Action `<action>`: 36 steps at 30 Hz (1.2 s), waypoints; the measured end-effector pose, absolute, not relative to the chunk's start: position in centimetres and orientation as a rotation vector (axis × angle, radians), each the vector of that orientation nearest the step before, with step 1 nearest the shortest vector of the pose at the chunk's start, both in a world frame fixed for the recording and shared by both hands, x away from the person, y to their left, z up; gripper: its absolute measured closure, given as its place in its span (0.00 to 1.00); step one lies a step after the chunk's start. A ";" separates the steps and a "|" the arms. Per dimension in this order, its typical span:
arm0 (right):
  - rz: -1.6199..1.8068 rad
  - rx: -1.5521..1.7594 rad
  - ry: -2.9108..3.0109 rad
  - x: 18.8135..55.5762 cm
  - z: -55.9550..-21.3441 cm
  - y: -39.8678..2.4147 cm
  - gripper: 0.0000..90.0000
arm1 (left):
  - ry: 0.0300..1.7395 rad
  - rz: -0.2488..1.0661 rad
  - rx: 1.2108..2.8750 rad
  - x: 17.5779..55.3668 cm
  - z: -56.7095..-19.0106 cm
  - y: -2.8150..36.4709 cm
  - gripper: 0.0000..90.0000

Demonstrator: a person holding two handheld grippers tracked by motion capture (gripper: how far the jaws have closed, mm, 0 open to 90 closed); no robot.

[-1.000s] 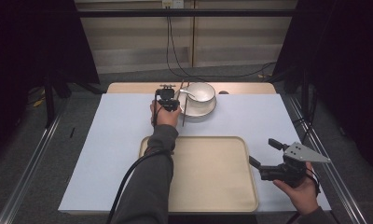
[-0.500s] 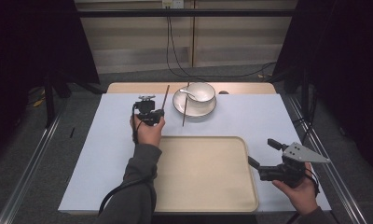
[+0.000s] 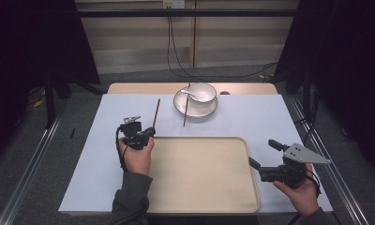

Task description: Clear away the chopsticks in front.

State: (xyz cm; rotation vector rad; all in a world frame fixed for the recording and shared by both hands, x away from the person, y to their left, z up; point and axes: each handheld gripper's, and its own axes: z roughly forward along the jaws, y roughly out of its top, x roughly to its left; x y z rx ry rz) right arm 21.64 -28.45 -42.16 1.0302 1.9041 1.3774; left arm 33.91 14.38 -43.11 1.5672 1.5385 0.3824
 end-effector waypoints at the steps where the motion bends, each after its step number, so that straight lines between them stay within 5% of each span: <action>1: 1.377 1.032 1.904 21.6 -42.2 -28.4 0.05 | 1.538 0.376 1.557 33.3 -43.2 14.5 0.95; 36: 1.374 1.029 1.918 21.5 -42.2 -28.0 0.05 | 1.592 0.334 1.560 22.9 -46.4 15.7 0.95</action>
